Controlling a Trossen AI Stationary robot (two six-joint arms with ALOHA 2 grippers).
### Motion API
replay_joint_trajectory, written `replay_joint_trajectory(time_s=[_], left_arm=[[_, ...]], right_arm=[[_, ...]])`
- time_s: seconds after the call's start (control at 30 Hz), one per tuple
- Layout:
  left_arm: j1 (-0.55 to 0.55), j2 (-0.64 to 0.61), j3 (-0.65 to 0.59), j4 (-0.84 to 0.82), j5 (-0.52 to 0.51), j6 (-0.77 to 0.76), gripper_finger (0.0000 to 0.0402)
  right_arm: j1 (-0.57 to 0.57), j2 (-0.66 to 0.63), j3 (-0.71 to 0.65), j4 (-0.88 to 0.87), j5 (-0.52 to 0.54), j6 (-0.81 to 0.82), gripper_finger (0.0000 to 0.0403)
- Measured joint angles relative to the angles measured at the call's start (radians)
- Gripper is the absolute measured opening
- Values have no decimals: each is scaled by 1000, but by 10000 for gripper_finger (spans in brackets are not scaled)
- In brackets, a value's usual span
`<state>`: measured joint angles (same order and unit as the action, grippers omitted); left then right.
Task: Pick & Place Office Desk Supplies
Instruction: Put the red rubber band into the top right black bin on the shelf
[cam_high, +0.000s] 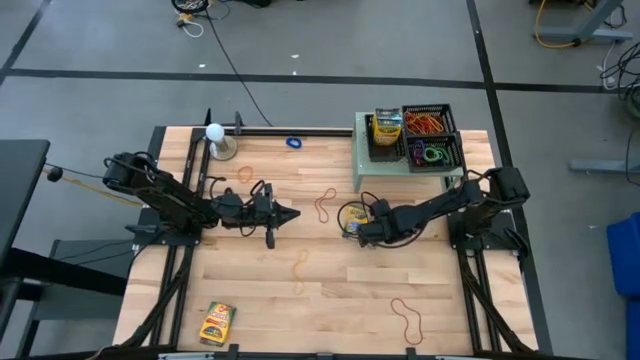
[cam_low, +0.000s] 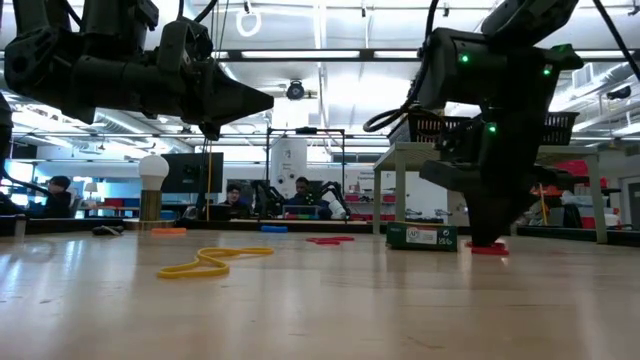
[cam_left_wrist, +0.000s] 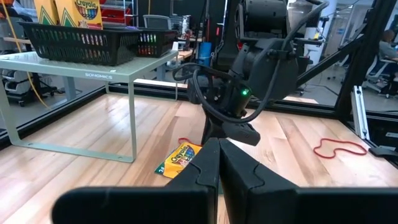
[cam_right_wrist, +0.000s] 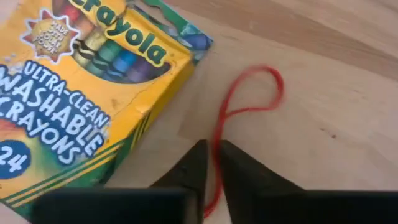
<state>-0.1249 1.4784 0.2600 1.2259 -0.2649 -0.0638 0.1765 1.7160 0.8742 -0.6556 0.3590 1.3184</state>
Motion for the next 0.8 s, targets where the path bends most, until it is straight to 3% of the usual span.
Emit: replay_joint_trajectory(time_s=[0.1,0.2,0.4,0.67,0.8], left_arm=[[0,0,0,-3,0,0,11],[0,0,0,-3,0,0,11],[0,0,0,-3,0,0,11],[0,0,0,-3,-15,0,11],[0,0,0,-4,-15,0,11]], right_arm=[[11,-6,2,-9,-8,-16,10],[36,-38,33,-65,-35,-16,8],[84,-137,202,-373,-17,-15,4],[75,-168,617,-910,182,-45,3],[1,-216,734,-890,277,-217,2]])
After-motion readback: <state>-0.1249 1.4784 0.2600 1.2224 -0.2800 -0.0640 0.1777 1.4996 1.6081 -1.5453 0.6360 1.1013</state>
